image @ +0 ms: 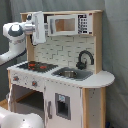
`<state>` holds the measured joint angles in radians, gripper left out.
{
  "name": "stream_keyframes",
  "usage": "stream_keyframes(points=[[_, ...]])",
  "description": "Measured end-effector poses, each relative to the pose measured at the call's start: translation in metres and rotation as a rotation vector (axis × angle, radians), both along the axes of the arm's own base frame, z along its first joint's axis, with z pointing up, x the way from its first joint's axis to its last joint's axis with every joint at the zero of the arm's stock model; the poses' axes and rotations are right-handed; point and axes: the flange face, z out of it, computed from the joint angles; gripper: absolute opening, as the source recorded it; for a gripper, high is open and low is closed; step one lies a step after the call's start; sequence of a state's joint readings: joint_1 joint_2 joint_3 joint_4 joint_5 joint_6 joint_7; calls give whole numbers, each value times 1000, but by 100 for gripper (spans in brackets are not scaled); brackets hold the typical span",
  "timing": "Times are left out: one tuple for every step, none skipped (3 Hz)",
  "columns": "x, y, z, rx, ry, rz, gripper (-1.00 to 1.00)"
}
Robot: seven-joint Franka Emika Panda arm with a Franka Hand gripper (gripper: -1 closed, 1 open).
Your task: Play with the kitchen
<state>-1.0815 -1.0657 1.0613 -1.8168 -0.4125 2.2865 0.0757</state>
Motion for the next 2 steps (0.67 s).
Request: stream_keyframes(points=[[-6,-11,-1,3,0,41,-100],[-14,-22,1,5,-9,87,-100]])
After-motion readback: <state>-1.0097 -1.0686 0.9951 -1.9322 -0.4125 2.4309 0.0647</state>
